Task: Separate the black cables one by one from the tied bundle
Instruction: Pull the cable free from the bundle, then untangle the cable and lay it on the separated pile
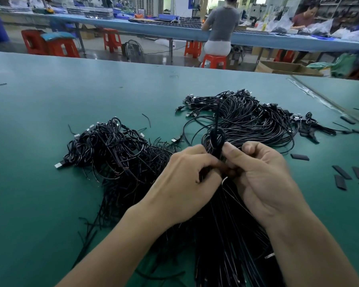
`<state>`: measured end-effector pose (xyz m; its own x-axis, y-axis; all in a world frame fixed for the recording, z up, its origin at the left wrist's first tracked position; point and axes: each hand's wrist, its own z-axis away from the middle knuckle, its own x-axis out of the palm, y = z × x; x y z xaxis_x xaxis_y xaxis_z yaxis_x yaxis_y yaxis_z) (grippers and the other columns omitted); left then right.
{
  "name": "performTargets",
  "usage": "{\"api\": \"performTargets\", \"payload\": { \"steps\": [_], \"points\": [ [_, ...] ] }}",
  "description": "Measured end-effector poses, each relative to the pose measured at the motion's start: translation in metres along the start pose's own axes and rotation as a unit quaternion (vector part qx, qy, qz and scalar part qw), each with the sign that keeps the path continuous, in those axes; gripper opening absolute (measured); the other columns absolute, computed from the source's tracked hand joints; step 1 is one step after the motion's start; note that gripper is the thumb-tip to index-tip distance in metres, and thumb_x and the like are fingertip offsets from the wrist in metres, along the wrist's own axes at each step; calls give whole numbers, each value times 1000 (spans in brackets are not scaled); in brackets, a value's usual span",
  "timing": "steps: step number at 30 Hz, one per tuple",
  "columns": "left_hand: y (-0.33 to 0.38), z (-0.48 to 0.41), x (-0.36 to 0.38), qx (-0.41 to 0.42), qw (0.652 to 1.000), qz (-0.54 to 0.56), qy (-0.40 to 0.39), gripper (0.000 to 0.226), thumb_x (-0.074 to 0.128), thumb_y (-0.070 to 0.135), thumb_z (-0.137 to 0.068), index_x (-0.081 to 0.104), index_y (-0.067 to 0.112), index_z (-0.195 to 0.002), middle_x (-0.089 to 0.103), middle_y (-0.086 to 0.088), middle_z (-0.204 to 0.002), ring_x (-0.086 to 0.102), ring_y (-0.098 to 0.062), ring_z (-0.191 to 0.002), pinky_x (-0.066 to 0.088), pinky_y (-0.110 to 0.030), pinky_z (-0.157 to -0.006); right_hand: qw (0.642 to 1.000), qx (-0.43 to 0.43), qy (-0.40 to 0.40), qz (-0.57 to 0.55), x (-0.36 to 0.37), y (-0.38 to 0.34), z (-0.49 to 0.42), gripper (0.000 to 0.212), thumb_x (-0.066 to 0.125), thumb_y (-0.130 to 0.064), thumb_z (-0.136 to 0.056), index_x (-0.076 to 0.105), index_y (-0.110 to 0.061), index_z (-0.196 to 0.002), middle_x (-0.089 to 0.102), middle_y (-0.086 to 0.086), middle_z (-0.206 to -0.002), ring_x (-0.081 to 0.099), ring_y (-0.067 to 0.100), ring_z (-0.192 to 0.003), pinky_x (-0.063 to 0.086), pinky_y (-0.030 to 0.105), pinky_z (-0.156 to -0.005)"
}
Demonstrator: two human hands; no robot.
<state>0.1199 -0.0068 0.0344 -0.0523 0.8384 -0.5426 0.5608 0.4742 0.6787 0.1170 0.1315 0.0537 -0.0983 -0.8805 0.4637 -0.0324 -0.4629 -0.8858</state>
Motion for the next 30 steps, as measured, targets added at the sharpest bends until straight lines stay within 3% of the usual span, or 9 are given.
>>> {"api": "performTargets", "payload": {
  "steps": [4,8,11,13,16,20,22,25,30],
  "points": [
    [1,-3,-2,-54,997,59,2,30,51,14,-85,79,22,-94,71,15,-85,64,1,-85,44,-10,-75,999,-30,-27,19,2,-3,2,38,68,-1,-81,37,-21,-73,52,-6,-52,44,5,-47,40,14,-46],
    [0,-4,-6,-114,988,102,-10,37,44,34,-87,75,15,-89,71,-5,-83,64,-17,-75,52,-32,-75,996,-37,-69,39,1,-5,4,35,69,2,-79,41,-18,-73,62,0,-61,61,5,-53,44,11,-47],
    [-6,-2,-9,-171,974,144,-21,43,38,44,-86,71,16,-85,71,2,-87,61,-7,-80,49,-20,-78,993,-40,-88,66,2,-5,6,36,67,5,-84,41,-17,-73,63,0,-61,61,5,-53,45,11,-49],
    [-10,-4,-11,-212,955,208,-22,41,37,35,-86,76,21,-85,74,-3,-100,65,-15,-96,51,-37,-89,990,-48,-97,86,2,-6,7,38,67,7,-84,40,-17,-72,62,0,-61,62,4,-55,44,10,-51],
    [-8,-8,-14,-254,910,325,-31,60,27,48,-94,79,18,-98,77,-2,-99,67,-15,-89,51,-34,-75,986,-51,-113,115,2,-5,8,40,67,10,-83,40,-17,-72,64,4,-66,65,8,-64,48,13,-60],
    [-4,-8,-18,-173,951,255,-19,40,65,62,-76,78,35,-103,77,1,-88,70,-14,-86,52,-34,-88,980,-59,-117,147,3,-3,9,42,66,10,-84,37,-17,-70,54,-8,-54,50,-1,-51,43,11,-53],
    [-5,-8,-17,-143,960,241,12,36,80,53,-71,78,37,-103,64,7,-72,55,-7,-68,46,-20,-73,983,-57,-113,136,3,-2,9,42,65,11,-85,37,-16,-69,50,-9,-53,46,-1,-50,42,11,-51],
    [-4,-9,-18,-112,964,239,30,36,79,46,-74,76,38,-109,42,16,-67,38,0,-61,36,-12,-61,991,-25,-101,89,3,-1,7,41,68,5,-82,38,-19,-67,50,-6,-55,44,5,-52,41,16,-50],
    [-1,-8,-16,-33,979,198,34,38,77,29,-78,71,42,-113,45,20,-80,43,0,-73,39,-12,-67,995,41,-94,17,1,1,4,32,75,-17,-57,44,-24,-58,55,-1,-59,46,7,-51,41,20,-50]
  ]
}}
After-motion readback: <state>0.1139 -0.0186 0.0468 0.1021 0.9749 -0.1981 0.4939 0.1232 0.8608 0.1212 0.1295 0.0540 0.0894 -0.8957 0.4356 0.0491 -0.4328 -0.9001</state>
